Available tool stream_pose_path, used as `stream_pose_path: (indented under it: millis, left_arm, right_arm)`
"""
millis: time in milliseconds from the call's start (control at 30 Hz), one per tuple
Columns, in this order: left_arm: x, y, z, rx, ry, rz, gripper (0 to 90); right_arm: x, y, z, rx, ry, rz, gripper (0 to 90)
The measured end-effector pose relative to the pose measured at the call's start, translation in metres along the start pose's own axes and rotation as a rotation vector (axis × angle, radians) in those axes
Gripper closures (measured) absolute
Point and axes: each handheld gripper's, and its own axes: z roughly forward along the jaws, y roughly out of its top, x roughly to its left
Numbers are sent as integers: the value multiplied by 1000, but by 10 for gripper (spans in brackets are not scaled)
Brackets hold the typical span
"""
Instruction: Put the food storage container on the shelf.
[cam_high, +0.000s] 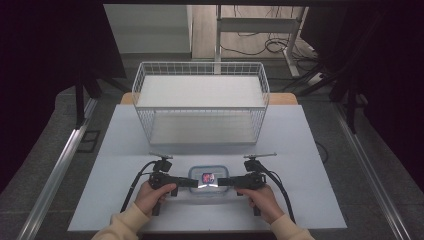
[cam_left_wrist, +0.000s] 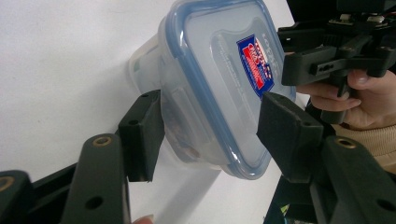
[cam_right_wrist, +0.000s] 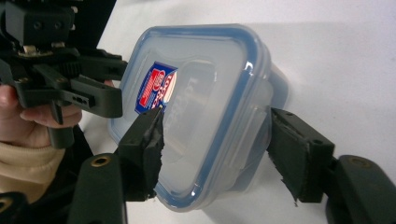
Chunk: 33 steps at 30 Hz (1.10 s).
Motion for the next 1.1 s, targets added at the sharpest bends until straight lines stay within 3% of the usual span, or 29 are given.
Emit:
stream_pose_path:
  millis: [200,333,533,767,1100]
  left_arm:
    - [-2,-1,-2,-13,-2,-2,472]
    - [2,-6,-4,-44,-40,-39,509]
    - [-1,-7,-4,-60,-25,-29,513]
    - [-4,-9,-6,-77,-14,-16,521]
    - [-5,-9,-7,-82,-8,-18,523]
  right_arm:
    - [-3,-2,-5,-15,29,30,456]
    - [-1,-4,-7,-23,27,25,473]
    - [2,-9,-9,-42,19,16,486]
    - [2,-11,-12,-59,37,48,514]
    - [4,-12,-12,-73,38,47,522]
